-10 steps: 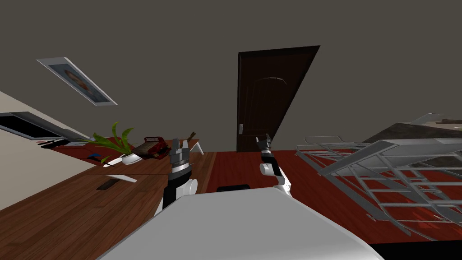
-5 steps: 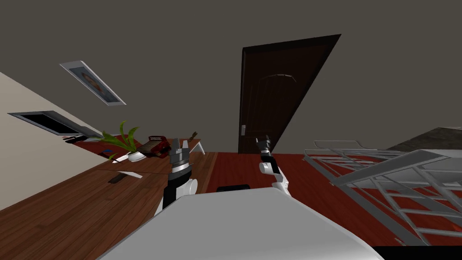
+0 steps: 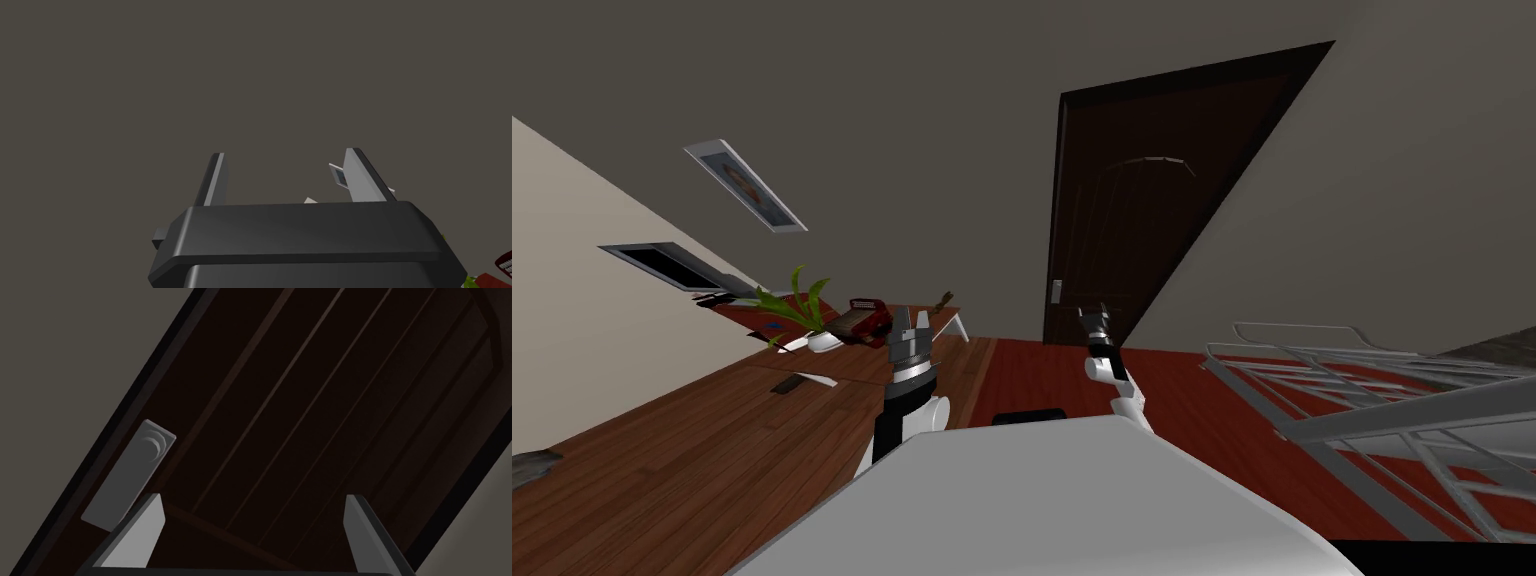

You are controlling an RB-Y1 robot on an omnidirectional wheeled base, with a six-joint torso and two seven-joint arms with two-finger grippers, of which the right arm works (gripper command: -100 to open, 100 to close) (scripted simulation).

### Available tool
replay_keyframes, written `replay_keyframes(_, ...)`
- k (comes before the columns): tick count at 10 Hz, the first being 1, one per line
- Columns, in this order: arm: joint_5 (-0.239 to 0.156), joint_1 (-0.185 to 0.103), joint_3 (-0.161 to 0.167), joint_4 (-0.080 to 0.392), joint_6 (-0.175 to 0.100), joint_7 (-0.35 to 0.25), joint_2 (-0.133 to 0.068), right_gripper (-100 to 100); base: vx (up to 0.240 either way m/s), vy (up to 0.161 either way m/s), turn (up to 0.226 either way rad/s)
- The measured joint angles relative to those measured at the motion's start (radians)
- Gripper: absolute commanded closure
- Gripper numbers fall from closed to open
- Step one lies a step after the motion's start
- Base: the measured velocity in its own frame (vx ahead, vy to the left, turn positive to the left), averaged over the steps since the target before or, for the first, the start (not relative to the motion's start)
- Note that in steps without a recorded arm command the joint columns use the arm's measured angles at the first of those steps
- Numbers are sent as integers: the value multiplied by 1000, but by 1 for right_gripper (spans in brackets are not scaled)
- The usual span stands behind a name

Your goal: Pull the door open

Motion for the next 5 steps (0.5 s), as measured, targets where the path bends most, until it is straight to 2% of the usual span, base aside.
replay_keyframes(3,-36,-33,-11,69,3,-49,3,-100,89,-21,95)
replay_keyframes(5,-60,-48,-20,92,16,-76,12,-100,101,-42,92)
